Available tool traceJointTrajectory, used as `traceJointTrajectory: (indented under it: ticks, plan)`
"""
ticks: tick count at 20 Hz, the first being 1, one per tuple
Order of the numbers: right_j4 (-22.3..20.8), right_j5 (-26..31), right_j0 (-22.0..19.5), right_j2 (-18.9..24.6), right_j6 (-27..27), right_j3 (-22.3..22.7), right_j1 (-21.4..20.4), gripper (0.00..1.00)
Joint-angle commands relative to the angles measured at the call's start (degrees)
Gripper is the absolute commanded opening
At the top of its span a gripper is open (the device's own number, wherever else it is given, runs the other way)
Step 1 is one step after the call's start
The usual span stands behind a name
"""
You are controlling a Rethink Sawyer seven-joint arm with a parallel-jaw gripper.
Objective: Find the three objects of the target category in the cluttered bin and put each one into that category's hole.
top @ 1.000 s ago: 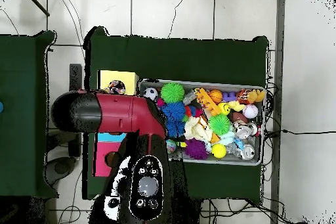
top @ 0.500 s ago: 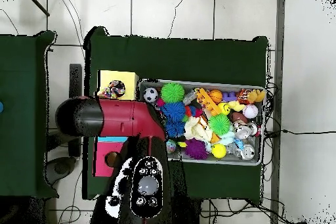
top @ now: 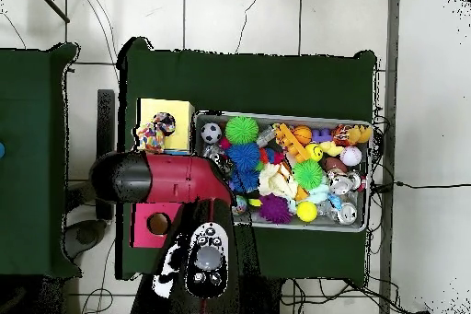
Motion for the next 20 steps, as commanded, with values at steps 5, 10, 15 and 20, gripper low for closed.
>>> traceJointTrajectory:
  ticks: [5, 10, 15, 20]
  plan:
    - [0.4, -6.9, -0.8, 7.0, 6.8, 2.4, 5.6, 0.00]
    - [0.8, -6.8, 0.3, 6.5, 7.8, 0.3, 5.6, 0.00]
    - [0.2, -4.4, 1.2, 5.0, 7.8, -1.2, 5.0, 0.00]
    - [0.4, -3.1, 1.7, 4.5, 8.2, -2.2, 4.4, 0.00]
